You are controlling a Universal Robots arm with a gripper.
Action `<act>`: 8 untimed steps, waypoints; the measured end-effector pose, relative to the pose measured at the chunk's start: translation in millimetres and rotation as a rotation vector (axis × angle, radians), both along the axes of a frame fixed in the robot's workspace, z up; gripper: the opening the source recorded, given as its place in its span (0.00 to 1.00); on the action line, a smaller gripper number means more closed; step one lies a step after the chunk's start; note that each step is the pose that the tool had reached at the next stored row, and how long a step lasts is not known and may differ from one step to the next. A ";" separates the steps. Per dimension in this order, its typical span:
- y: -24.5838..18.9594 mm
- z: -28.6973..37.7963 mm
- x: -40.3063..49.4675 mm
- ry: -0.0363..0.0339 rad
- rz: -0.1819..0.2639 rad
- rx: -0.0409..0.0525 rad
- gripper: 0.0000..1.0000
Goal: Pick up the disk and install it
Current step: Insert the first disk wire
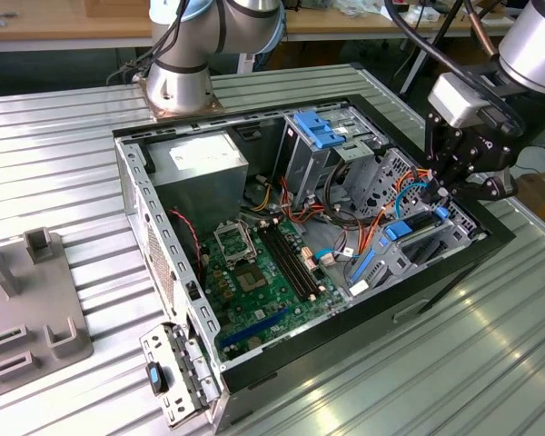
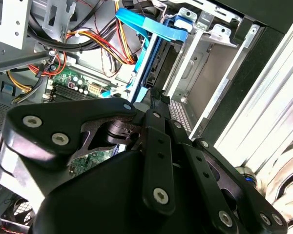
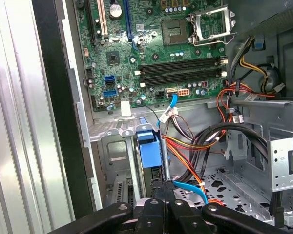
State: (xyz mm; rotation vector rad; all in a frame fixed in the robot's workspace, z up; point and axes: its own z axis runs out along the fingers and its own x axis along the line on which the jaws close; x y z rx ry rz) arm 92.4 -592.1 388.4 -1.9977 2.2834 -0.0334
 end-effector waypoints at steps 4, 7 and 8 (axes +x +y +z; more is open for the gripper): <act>0.0 0.0 -0.3 0.0000 0.000 0.0000 0.11; 0.0 0.0 3.5 0.0001 0.000 0.0000 0.11; 0.0 0.0 8.2 0.0000 0.000 -0.0001 0.11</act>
